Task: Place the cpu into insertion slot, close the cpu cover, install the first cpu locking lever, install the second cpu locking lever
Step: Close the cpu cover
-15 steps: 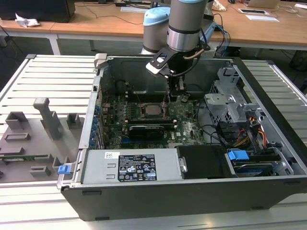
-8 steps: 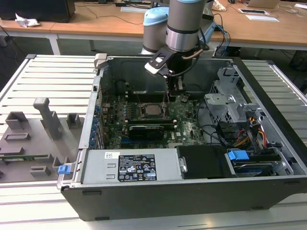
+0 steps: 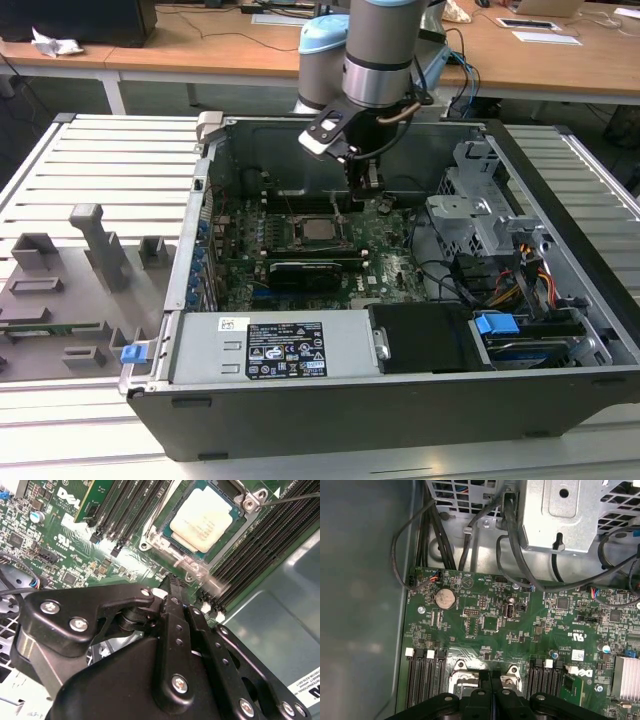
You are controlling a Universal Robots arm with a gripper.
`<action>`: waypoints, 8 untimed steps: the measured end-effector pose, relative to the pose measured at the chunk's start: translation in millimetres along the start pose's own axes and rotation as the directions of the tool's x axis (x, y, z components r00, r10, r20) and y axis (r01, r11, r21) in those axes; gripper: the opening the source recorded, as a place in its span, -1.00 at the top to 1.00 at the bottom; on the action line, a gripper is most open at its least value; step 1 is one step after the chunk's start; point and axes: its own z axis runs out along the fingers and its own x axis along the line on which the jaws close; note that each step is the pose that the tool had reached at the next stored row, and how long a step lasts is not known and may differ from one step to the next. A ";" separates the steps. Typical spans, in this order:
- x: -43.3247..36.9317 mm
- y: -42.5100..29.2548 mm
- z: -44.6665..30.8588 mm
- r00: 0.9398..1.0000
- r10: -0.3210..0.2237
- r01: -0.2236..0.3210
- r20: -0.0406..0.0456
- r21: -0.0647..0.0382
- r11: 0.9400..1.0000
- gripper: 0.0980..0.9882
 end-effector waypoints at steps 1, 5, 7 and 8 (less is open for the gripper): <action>0.0 -0.4 0.0 1.000 0.000 0.000 0.000 0.000 1.000 0.98; 0.3 -2.9 0.0 1.000 0.000 0.000 0.000 0.000 1.000 0.98; 0.5 -4.7 0.0 1.000 0.000 0.000 0.000 0.000 1.000 0.98; 0.5 -5.4 -0.1 1.000 0.000 0.000 0.000 0.000 1.000 0.98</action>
